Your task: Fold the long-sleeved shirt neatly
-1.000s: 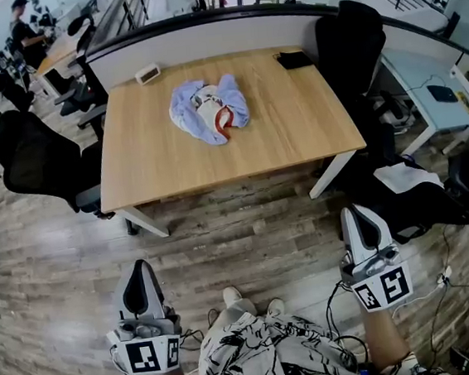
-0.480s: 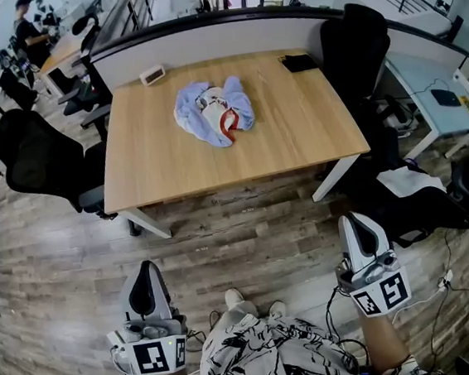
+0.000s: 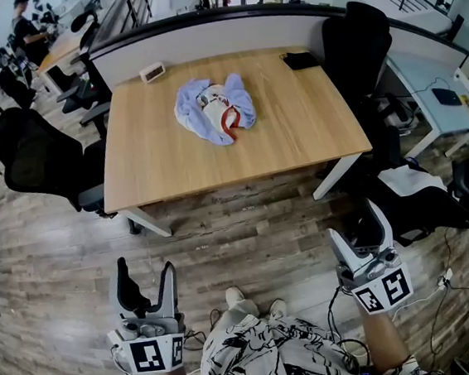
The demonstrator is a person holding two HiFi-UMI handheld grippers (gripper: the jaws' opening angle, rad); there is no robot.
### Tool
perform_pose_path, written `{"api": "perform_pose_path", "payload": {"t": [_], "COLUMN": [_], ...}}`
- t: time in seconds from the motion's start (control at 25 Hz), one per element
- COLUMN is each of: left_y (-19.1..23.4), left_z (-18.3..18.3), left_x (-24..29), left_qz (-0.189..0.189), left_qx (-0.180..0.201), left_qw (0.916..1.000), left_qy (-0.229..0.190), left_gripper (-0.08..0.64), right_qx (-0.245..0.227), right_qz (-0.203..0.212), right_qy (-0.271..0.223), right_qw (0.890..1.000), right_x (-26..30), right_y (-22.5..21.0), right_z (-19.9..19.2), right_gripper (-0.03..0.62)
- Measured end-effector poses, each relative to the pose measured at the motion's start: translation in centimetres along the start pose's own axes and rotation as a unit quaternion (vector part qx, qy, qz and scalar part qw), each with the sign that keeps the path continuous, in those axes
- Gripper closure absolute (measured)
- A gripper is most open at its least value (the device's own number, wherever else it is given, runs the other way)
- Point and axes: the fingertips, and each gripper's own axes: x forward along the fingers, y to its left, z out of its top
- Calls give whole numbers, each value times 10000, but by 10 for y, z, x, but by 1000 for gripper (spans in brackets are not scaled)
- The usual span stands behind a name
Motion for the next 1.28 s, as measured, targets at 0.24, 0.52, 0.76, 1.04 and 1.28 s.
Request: {"api": "perform_pose_path", "payload": {"t": [0.24, 0.52, 0.76, 1.04, 1.28], "left_y": [7, 29, 50, 52, 46], "left_z": [-13, -17, -30, -53, -82], "left_x": [15, 41, 67, 119, 195], "left_qz": [-101, -398, -613, -738, -823], "left_qx": [-137, -130, -101, -149, -56], "left_qw": [9997, 9990, 9976, 9961, 9942], "left_qy": [174, 161, 307, 465, 690], "left_gripper": [100, 100, 100, 100, 100], "right_qx": [-29, -111, -76, 27, 126], "right_qz": [8, -155, -275, -371, -264], "right_qy": [66, 76, 239, 372, 529], "right_qw": [10000, 9998, 9993, 9986, 9982], "right_x": [12, 39, 58, 94, 156], "right_y": [2, 7, 10, -20, -77], "right_z": [-6, -7, -23, -46, -82], "right_gripper": [155, 156, 158, 161, 161]}}
